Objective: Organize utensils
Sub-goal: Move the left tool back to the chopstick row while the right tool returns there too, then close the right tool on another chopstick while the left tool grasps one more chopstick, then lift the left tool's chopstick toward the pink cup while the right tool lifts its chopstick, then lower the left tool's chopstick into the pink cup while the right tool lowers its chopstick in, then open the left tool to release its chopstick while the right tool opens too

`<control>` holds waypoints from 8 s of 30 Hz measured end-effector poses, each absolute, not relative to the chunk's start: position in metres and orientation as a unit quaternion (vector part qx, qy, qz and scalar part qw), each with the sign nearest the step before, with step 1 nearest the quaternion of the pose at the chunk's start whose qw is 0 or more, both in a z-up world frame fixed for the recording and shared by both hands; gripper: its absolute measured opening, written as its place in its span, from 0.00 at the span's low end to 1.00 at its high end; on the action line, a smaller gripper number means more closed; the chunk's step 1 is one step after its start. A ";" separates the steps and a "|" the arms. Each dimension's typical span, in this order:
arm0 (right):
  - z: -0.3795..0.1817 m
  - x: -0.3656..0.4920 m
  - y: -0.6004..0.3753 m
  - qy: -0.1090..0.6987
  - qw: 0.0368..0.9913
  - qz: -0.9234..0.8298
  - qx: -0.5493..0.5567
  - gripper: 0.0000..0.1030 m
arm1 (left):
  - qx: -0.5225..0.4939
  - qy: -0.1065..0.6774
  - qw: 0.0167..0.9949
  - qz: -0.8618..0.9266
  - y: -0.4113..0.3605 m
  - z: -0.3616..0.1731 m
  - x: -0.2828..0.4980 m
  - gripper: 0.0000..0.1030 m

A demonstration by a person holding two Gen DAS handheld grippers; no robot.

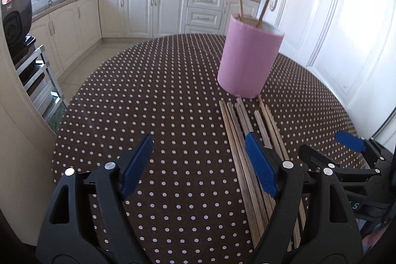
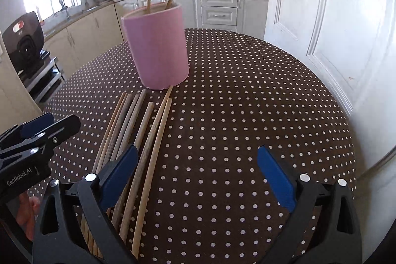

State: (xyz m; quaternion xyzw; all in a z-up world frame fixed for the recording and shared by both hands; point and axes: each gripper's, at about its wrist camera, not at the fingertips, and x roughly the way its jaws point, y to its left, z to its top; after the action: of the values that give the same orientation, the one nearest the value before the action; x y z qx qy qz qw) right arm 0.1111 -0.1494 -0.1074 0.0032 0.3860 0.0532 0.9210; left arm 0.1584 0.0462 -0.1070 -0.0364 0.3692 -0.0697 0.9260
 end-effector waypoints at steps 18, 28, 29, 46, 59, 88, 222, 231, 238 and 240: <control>-0.124 0.126 -0.131 0.422 0.905 0.050 -0.030 0.60 | -0.021 0.430 0.901 -0.055 0.036 -0.129 0.182 0.75; -0.123 0.131 -0.129 0.422 0.905 0.052 -0.023 0.60 | -0.009 0.437 0.898 -0.052 0.024 -0.131 0.191 0.76; -0.123 0.130 -0.129 0.422 0.905 0.052 -0.023 0.60 | -0.008 0.441 0.896 -0.050 0.023 -0.131 0.192 0.77; -0.121 0.130 -0.131 0.413 0.906 0.095 -0.006 0.05 | 0.018 0.512 0.858 -0.017 0.005 -0.122 0.231 0.70; -0.120 0.123 -0.140 0.414 0.906 0.092 0.023 0.05 | 0.044 0.511 0.856 -0.073 -0.020 -0.115 0.214 0.06; -0.121 0.135 -0.151 0.415 0.904 0.079 0.062 0.05 | 0.076 0.452 0.888 -0.042 -0.012 -0.122 0.180 0.06; -0.008 0.210 -0.180 0.092 0.975 0.187 0.075 0.53 | -0.036 0.251 0.963 -0.096 0.023 -0.003 0.279 0.10; 0.001 0.185 -0.195 0.135 0.977 0.155 0.059 0.79 | -0.047 0.264 0.958 -0.101 0.030 -0.010 0.258 0.24; 0.002 0.164 -0.196 0.153 0.977 0.142 0.044 0.87 | -0.048 0.257 0.960 -0.097 0.034 -0.009 0.238 0.47; 0.000 0.158 -0.196 0.158 0.976 0.147 0.041 0.91 | -0.043 0.256 0.961 -0.093 0.034 -0.009 0.231 0.48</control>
State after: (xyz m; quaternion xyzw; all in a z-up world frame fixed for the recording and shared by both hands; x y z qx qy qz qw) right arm 0.1579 -0.1957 0.0005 0.0408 0.1576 0.1466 0.9757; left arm 0.2315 0.0340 -0.0087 -0.0435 0.2565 -0.0928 0.9611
